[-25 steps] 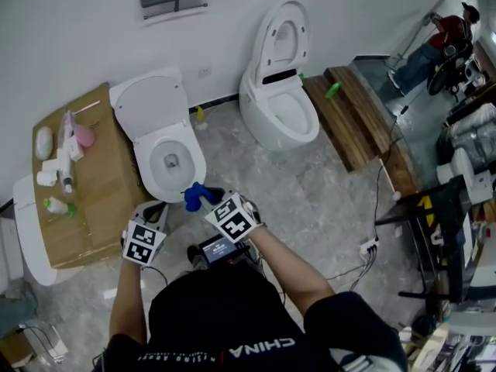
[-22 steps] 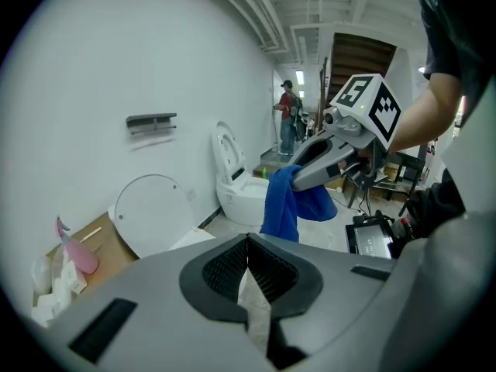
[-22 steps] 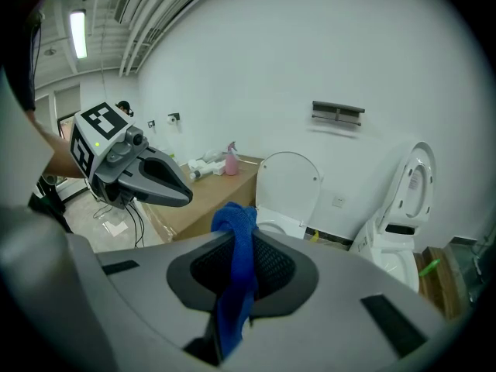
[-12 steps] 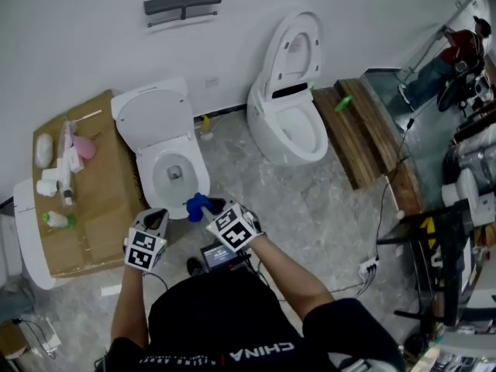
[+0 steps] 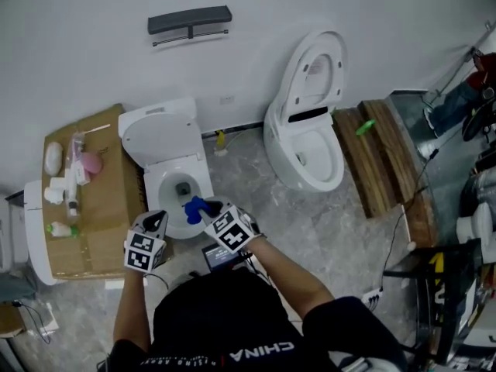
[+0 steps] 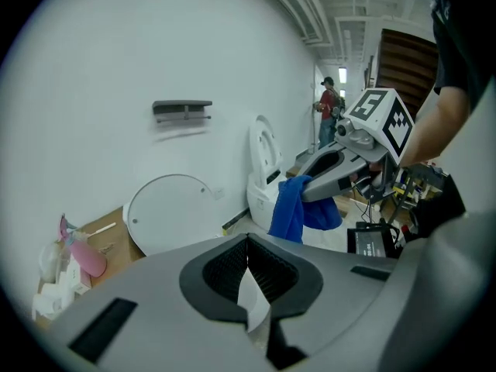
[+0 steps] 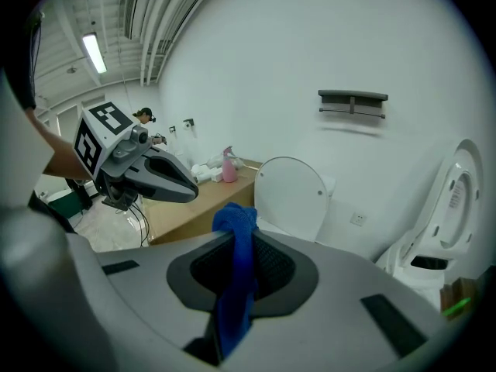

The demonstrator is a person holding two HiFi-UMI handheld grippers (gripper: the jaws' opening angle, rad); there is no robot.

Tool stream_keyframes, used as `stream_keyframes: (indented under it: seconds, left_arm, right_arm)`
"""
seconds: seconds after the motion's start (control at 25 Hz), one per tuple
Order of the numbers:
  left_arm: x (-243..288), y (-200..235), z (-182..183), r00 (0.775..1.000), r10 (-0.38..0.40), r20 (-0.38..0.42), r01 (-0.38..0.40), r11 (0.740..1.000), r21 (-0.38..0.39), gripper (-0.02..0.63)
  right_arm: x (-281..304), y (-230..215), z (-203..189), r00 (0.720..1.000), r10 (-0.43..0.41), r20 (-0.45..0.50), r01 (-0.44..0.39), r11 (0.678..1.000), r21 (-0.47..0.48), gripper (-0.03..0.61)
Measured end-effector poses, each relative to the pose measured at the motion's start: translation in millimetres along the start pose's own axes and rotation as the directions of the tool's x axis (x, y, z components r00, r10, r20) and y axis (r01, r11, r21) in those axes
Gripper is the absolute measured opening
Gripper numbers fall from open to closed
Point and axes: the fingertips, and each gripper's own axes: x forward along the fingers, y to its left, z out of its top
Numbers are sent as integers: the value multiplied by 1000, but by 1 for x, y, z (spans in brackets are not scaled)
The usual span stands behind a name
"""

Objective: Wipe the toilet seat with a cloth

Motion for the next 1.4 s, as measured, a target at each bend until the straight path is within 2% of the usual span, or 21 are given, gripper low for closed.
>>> stream_keyframes:
  seconds: [0.12,0.32,0.72,1.0,1.4]
  left_arm:
    - [11,-1,5,1000,13,-6,-13,1000,-7,12]
    - [18,4,1,1000,3,-20,-4,1000,-29,11]
    - [20,43,9,1000,-27,-2,27,1000,14,12]
    - [21,51,7,999,-48,0,48,999,23,12]
    - [19,57,-10,999,-45,-12,44,998,-53,12]
  right_arm:
    - [8,-11,-2,999,39,-16,-39,999,-21,48]
    - [20,-16,3,998,57,-23,-57,998,-22,47]
    - [33,-17,36,1000,-1,-3,1,1000,-16,48]
    - [39,-17,45,1000,-19,-7,19,1000,-21,46]
    - [57,-11,29,998,11,-69,-11,1000,-9,46]
